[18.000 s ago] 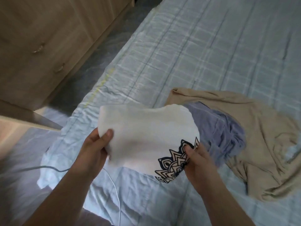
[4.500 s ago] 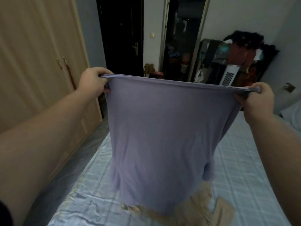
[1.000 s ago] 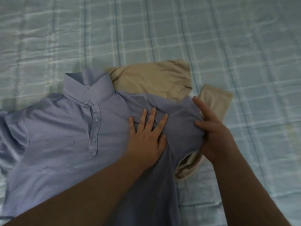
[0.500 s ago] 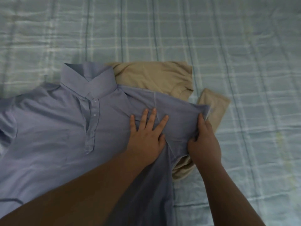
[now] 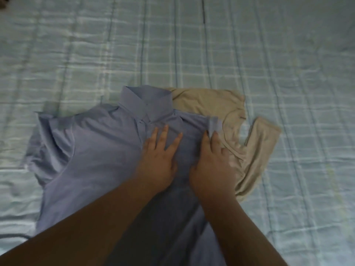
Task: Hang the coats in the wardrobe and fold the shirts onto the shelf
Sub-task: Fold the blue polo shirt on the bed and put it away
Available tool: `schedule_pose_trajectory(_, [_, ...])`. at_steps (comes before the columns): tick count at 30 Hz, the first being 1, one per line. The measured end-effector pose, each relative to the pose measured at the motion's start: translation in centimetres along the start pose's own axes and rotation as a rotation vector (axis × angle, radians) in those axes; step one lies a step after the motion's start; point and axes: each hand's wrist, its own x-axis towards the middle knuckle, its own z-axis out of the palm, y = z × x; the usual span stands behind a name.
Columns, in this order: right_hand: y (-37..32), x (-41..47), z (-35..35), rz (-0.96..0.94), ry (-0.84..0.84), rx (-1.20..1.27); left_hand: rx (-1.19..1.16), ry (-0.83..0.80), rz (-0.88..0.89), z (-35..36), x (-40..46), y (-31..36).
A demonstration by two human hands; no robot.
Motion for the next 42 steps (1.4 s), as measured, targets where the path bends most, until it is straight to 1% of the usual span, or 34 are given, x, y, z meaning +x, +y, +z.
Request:
schedule_pose_trajectory(4, [-5.2, -2.1, 3.6, -0.071, -0.286, 0.012, -0.028, 0.008, -0.056, -1.0, -2.1, -4.6])
schedule_pose_trajectory(5, [-6.2, -2.5, 4.6, -0.070, -0.328, 0.015, -0.040, 0.009, -0.067, -1.2, -2.7, -6.0])
schedule_pose_trajectory(6, [-7.3, -2.9, 5.3, -0.077, -0.334, 0.014, -0.051, 0.021, -0.078, -1.3, -3.4, -7.5])
schedule_pose_trajectory(8, [-9.4, -3.6, 6.5, -0.093, -0.300, 0.002, -0.041, 0.048, -0.097, -1.8, -4.8, -10.6])
schedule_pose_trajectory(11, [-13.1, -4.3, 8.3, -0.116, -0.272, 0.025, -0.032, 0.046, -0.146, -3.3, -7.4, -15.6])
schedule_pose_trajectory(16, [-20.5, -4.3, 12.2, -0.338, -0.132, 0.040, -0.129, 0.123, -0.288, -6.6, -11.3, -24.4])
schedule_pose_trajectory(19, [-25.6, -4.2, 14.1, -0.464, -0.087, 0.065, -0.309, 0.222, -0.418, -7.4, -13.4, -30.1])
schedule_pose_trajectory(20, [-27.0, -4.0, 14.7, -0.496, -0.074, 0.058, -0.415, 0.242, -0.473, -7.4, -13.5, -31.6])
schedule_pose_trajectory(22, [-28.9, -3.2, 16.3, -0.520, -0.071, 0.020, -0.639, 0.228, -0.567, -7.8, -12.5, -33.8])
schedule_pose_trajectory(24, [-29.9, -2.4, 18.0, -0.510, -0.067, -0.009, -0.734, 0.158, -0.596, -8.2, -10.5, -35.1])
schedule_pose_trajectory(26, [-30.1, -1.8, 19.7, -0.480, -0.061, -0.042, -0.726, 0.131, -0.584, -8.2, -8.5, -35.6])
schedule_pose_trajectory(28, [-29.8, -1.5, 20.9, -0.446, -0.028, -0.079, -0.714, 0.104, -0.632, -8.0, -7.3, -35.3])
schedule_pose_trajectory(30, [-29.5, -1.4, 21.6, -0.432, -0.017, -0.137, -0.648, 0.037, -0.671, -7.5, -6.9, -34.7])
schedule_pose_trajectory(32, [-29.7, -1.5, 22.0, -0.433, -0.021, -0.185, -0.527, -0.009, -0.631, -7.4, -7.3, -33.7])
schedule_pose_trajectory(34, [-30.2, -1.7, 21.9, -0.412, -0.017, -0.181, -0.484, 0.102, -0.619, -7.9, -8.2, -33.0])
schedule_pose_trajectory(36, [-30.8, -1.9, 21.5, -0.389, 0.010, -0.141, -0.566, 0.256, -0.628, -8.7, -9.4, -33.2])
schedule_pose_trajectory(37, [-31.1, -2.0, 21.3, -0.385, 0.028, -0.125, -0.630, 0.298, -0.643, -9.1, -10.3, -33.4])
schedule_pose_trajectory(39, [-31.5, -2.5, 21.0, -0.386, 0.039, -0.112, -0.740, 0.319, -0.650, -9.1, -12.0, -34.2])
schedule_pose_trajectory(42, [-31.9, -3.5, 21.4, -0.409, -0.020, -0.143, -0.747, 0.313, -0.620, -8.3, -14.5, -35.1])
